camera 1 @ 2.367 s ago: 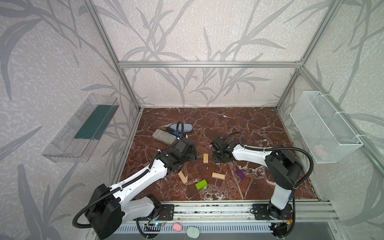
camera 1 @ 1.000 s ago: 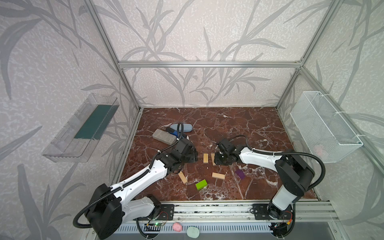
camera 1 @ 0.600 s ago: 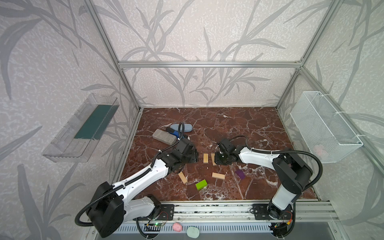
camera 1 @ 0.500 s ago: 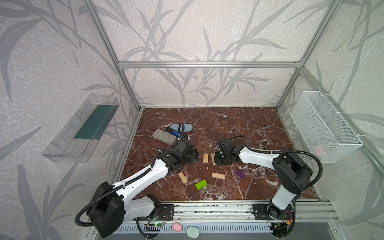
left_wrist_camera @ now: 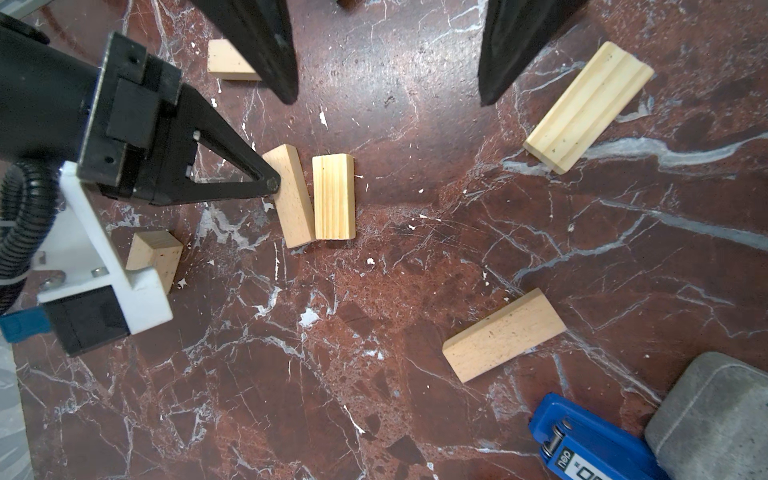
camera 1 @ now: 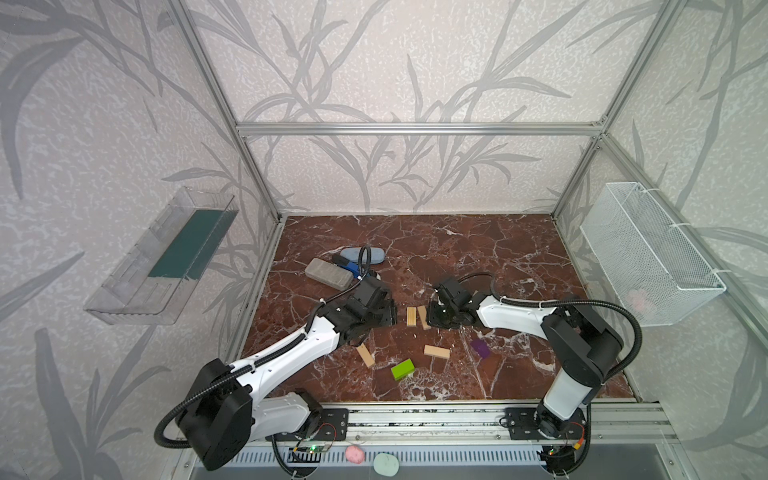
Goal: Build the wood block tower
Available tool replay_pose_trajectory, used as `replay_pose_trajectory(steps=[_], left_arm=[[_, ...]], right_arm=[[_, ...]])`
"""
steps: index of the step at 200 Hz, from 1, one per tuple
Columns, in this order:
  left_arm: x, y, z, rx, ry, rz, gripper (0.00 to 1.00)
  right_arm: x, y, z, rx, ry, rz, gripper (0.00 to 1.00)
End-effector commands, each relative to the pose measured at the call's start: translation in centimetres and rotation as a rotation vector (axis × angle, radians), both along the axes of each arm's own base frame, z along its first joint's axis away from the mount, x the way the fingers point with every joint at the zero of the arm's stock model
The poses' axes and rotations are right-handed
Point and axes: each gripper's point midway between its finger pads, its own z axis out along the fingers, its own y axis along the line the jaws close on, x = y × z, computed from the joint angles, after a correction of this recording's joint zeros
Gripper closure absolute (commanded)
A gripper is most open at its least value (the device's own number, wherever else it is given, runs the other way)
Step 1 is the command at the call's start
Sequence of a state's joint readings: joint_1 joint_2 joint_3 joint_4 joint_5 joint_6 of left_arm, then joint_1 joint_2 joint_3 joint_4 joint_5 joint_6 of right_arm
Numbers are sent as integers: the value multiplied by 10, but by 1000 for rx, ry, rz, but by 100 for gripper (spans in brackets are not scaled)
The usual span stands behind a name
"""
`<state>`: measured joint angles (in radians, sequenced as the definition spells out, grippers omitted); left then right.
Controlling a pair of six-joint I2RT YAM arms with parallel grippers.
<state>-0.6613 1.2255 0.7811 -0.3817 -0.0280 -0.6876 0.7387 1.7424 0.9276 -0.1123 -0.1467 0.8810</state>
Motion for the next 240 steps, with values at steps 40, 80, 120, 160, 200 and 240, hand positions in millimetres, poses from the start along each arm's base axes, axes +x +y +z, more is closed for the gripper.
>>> replay_pose_trajectory(steps=[40,80,120,160,200,240], left_arm=[[9,2,10,13,-30,6,32],[10,3,9,15,-27,10,30],[10,3,8,15,-23,7,30],[10,3,9,14,-22,6,30],[10,3,9,13,-23,6,30],[10,3,9,11,-22,6,30]], right_arm=[[4,9,-5,14,9,-35,85],[6,14,-3,28,5,-38,85],[4,17,0,36,3,-40,85],[4,22,4,53,-5,-34,85],[4,24,5,55,-9,-43,85],[7,21,6,36,-25,-43,85]])
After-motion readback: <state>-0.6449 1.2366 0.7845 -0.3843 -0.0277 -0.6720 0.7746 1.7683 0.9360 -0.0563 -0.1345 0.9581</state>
